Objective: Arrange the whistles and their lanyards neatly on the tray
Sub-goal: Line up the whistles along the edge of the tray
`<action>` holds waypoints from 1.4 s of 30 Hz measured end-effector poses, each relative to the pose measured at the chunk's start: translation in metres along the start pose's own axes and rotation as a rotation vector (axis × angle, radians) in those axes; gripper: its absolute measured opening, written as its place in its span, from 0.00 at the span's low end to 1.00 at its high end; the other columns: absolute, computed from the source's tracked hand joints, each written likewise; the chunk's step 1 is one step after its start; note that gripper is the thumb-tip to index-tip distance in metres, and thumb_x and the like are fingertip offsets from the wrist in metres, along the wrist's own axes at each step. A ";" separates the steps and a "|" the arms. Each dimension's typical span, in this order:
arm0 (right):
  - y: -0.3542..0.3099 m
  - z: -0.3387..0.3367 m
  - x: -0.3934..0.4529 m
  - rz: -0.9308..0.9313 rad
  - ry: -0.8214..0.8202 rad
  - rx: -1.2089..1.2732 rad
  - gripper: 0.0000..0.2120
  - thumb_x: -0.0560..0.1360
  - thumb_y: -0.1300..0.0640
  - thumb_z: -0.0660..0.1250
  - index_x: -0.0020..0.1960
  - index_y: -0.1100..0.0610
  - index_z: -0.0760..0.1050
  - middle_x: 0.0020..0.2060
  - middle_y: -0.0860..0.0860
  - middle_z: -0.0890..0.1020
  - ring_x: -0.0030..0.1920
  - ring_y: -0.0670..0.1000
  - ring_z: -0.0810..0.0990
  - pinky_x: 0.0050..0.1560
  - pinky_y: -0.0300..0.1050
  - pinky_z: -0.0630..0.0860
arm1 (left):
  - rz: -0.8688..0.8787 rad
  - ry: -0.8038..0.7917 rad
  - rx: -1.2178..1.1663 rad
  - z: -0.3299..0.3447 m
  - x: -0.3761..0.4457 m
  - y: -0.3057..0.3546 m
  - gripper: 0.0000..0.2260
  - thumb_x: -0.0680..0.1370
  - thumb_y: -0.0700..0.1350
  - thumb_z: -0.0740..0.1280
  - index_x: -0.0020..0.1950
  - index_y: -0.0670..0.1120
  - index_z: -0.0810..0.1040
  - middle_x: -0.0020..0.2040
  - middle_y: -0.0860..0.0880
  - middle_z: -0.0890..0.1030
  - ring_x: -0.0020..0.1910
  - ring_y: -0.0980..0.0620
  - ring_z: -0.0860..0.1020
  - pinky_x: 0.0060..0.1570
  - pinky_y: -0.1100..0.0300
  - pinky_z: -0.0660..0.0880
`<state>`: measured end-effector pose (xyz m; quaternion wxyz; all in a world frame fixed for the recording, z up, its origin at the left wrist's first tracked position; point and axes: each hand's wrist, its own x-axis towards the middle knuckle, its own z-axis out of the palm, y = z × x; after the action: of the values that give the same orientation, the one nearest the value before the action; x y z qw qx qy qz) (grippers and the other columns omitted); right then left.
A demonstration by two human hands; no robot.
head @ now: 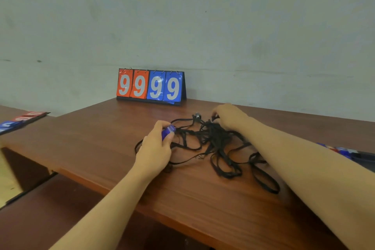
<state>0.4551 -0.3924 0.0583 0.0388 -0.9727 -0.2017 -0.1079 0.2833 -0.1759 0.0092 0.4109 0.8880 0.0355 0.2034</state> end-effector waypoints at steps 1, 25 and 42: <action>0.002 -0.005 -0.005 0.017 0.049 0.041 0.11 0.77 0.53 0.70 0.58 0.53 0.81 0.57 0.54 0.83 0.54 0.56 0.81 0.57 0.54 0.79 | 0.022 0.008 -0.001 -0.001 -0.002 0.001 0.09 0.84 0.50 0.61 0.65 0.58 0.69 0.58 0.53 0.78 0.57 0.53 0.77 0.57 0.52 0.76; 0.212 -0.125 -0.277 0.419 0.243 0.989 0.11 0.80 0.58 0.69 0.60 0.62 0.80 0.45 0.54 0.87 0.43 0.49 0.88 0.48 0.41 0.84 | 0.306 -0.405 -0.211 0.138 -0.030 0.260 0.20 0.73 0.58 0.75 0.63 0.55 0.77 0.49 0.52 0.87 0.44 0.55 0.86 0.54 0.55 0.81; 0.241 -0.088 -0.290 0.444 0.487 0.094 0.13 0.81 0.50 0.64 0.62 0.55 0.75 0.54 0.53 0.79 0.50 0.55 0.80 0.48 0.49 0.78 | 0.598 -0.669 0.310 0.251 -0.019 0.318 0.24 0.70 0.65 0.74 0.59 0.53 0.81 0.47 0.56 0.85 0.49 0.57 0.82 0.57 0.55 0.78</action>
<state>0.2747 -0.7346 0.0713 0.1533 -0.9358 0.0257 -0.3165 0.3308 -0.5694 0.0947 0.1860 0.9268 -0.3261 0.0082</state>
